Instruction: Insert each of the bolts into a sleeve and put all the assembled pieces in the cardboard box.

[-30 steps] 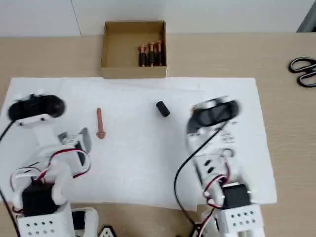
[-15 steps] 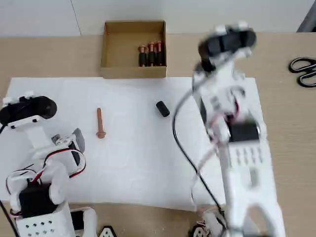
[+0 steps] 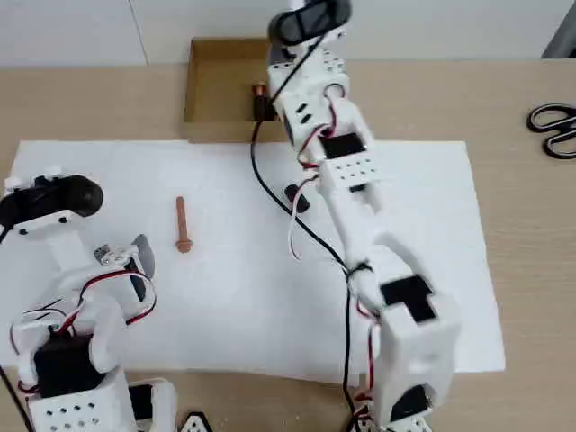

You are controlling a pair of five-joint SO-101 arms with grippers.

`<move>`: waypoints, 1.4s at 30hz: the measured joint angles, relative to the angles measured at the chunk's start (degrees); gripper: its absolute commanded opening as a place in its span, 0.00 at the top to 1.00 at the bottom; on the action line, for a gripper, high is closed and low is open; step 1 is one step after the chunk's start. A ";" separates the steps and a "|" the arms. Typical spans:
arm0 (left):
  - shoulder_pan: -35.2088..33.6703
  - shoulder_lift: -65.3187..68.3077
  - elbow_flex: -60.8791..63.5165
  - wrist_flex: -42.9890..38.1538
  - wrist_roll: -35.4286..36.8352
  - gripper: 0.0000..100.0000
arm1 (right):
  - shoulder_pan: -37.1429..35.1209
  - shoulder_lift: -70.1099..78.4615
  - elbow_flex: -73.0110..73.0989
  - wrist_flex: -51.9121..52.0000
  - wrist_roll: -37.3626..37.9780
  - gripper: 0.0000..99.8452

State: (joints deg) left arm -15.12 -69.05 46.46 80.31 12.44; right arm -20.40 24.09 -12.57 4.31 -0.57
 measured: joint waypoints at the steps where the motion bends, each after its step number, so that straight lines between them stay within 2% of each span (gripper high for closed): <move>1: 0.00 0.00 0.00 0.00 0.00 0.84 | -0.09 2.55 -1.85 -0.26 0.00 1.00; 9: 0.00 0.00 0.00 0.00 0.00 0.84 | -2.29 18.99 -15.56 -2.20 0.00 1.00; 14: 0.00 0.00 0.00 0.00 0.00 0.84 | -4.48 24.26 -20.31 -5.36 0.00 1.00; 33: 0.00 0.00 0.18 0.00 0.00 0.84 | -5.45 32.62 -21.10 -5.45 0.00 0.99; 39: 0.00 0.00 0.70 0.00 0.00 0.84 | -5.89 32.62 -21.10 -5.45 0.00 0.85; 42: 0.00 0.00 0.79 0.00 0.00 0.84 | -5.71 32.53 -21.27 -5.54 0.00 0.82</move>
State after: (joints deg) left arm -15.12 -69.05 47.25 80.31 12.44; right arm -26.11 56.62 -33.85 -1.23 -0.57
